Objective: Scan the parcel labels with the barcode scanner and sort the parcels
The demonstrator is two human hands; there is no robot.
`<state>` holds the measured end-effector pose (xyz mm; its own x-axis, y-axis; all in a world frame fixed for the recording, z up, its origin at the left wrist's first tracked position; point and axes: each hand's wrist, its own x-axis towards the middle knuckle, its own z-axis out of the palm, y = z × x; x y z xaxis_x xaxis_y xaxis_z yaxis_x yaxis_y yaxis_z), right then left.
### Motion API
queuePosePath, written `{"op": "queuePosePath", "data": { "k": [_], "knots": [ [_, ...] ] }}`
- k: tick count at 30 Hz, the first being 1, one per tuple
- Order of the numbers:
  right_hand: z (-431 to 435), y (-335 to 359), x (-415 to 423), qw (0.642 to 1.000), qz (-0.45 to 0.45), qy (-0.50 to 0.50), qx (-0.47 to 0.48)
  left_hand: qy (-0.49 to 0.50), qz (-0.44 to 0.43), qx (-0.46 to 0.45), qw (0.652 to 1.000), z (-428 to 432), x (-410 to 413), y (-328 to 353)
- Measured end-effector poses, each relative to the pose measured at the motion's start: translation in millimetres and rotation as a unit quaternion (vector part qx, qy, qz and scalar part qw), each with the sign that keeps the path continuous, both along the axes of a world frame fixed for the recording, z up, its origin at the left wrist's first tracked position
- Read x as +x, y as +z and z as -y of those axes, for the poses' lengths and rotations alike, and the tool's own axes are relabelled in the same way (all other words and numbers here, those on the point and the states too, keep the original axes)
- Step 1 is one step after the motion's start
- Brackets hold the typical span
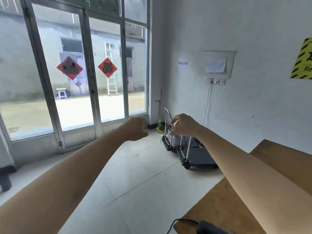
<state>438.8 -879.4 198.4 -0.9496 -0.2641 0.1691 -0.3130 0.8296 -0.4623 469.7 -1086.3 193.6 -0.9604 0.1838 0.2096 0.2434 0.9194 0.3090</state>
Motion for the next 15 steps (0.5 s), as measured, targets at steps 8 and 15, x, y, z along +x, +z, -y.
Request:
{"op": "queuePosePath", "data": {
  "k": [8,15],
  "knots": [
    [67,19,-169,0.997,-0.011,-0.074,0.009,-0.058,0.006,-0.008,0.998,70,-213,34],
    [45,7,-313,0.985,-0.002,-0.152,0.078,-0.135,0.017,0.016,0.991,32,-388,19]
  ]
}}
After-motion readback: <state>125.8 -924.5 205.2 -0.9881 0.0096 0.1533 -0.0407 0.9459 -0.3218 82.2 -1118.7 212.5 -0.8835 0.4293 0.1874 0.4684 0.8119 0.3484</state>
